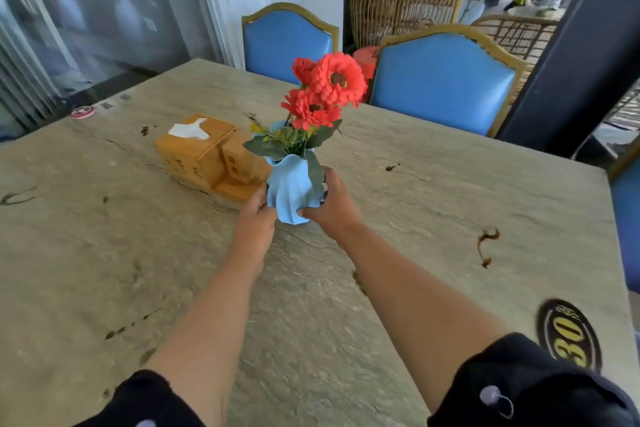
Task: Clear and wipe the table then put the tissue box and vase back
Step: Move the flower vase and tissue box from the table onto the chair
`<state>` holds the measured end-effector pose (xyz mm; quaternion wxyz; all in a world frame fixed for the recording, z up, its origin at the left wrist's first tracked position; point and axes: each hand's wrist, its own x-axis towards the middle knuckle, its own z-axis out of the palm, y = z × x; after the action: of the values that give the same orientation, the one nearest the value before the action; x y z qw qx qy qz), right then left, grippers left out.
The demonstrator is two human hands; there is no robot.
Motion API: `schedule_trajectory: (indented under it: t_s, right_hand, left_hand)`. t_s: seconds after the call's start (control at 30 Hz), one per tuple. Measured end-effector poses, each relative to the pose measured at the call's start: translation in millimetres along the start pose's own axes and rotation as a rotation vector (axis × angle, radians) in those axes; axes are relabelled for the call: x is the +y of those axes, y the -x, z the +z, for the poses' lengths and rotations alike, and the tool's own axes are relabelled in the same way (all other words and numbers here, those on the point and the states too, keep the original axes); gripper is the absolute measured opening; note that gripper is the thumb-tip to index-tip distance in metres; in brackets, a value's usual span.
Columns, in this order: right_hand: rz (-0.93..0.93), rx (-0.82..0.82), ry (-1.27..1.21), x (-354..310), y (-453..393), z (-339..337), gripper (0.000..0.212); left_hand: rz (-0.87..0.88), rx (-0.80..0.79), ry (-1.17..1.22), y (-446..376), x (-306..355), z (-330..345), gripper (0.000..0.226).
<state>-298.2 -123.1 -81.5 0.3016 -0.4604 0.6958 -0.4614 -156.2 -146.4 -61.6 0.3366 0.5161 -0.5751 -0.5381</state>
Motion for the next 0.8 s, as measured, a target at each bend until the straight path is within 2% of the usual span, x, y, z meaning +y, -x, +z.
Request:
schedule_trajectory:
  t_s: [0.2,0.37,0.43,0.67,0.8]
  right_hand:
    - [0.013,0.095,-0.026,1,51,-94,0.075]
    - [0.025,0.243,-0.026,13,123,-215,0.078]
    - [0.026,0.303,-0.038,23,156,-268,0.073]
    - [0.100,0.404,-0.039,96,247,-425,0.064]
    - [0.163,0.405,-0.045,164,274,-476,0.072]
  left_hand:
    - [0.013,-0.049,0.080,43,27,64,0.046]
    - [0.047,-0.193,0.162,109,66,165,0.048]
    - [0.047,-0.251,0.176,141,77,211,0.052]
    - [0.064,-0.391,0.206,246,84,375,0.041]
    - [-0.014,-0.398,0.166,271,44,451,0.045]
